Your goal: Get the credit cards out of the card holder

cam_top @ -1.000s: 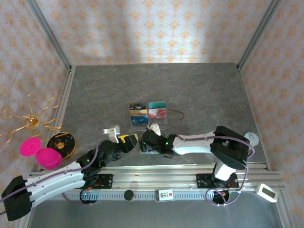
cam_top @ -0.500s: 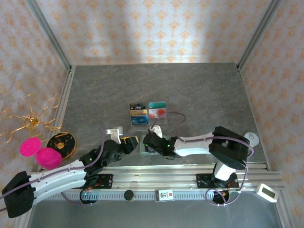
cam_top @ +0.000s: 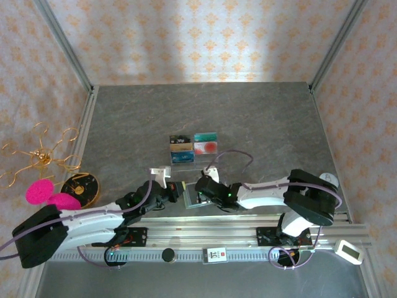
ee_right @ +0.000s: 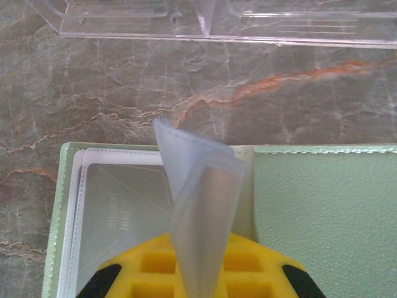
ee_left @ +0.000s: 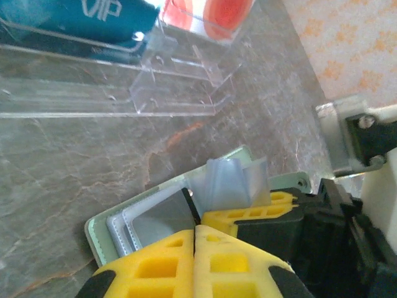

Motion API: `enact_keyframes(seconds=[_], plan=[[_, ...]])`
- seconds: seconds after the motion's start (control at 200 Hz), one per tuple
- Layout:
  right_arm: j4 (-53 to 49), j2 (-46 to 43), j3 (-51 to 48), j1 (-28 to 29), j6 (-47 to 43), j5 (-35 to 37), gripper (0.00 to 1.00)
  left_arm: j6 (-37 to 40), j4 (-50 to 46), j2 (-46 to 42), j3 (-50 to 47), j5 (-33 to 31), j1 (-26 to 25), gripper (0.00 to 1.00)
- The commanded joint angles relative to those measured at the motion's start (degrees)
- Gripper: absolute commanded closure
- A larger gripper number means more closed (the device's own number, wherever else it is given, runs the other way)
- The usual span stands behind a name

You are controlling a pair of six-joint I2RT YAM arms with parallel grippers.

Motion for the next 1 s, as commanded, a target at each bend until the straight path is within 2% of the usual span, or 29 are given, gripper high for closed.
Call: enact_keyframes(seconds=[0.0,0.125,0.335,0.626,0.746,0.991], plan=[[1.9,-3.0,-1.0,0.6,4.7,2.5,1.0,-0.8,8.7,4.5,1.9,5.3,-0.5,1.0],[3.3,-3.5,-1.6,1.0,6.7,2.8,1.0,-0.3,10.1,8.5,3.6,8.1,-0.5,1.0],[3.9,-2.8,-1.6,1.4,8.3,3.4,1.0,1.3,3.4,15.0,7.1,9.5,-0.6,1.0],[-0.1,-5.3,-2.8,1.5,11.9,7.1,0.75,2.7,-1.0,24.4,8.7,8.4,-0.5,1.0],[-4.7,-7.1,-3.2,1.5,13.3,9.7,0.69,3.1,-1.1,27.7,9.2,9.1,-0.4,1.0],[-13.3,-16.3,-10.3,1.5,17.2,13.2,0.66,3.3,-1.0,27.9,8.4,9.3,-0.4,1.0]])
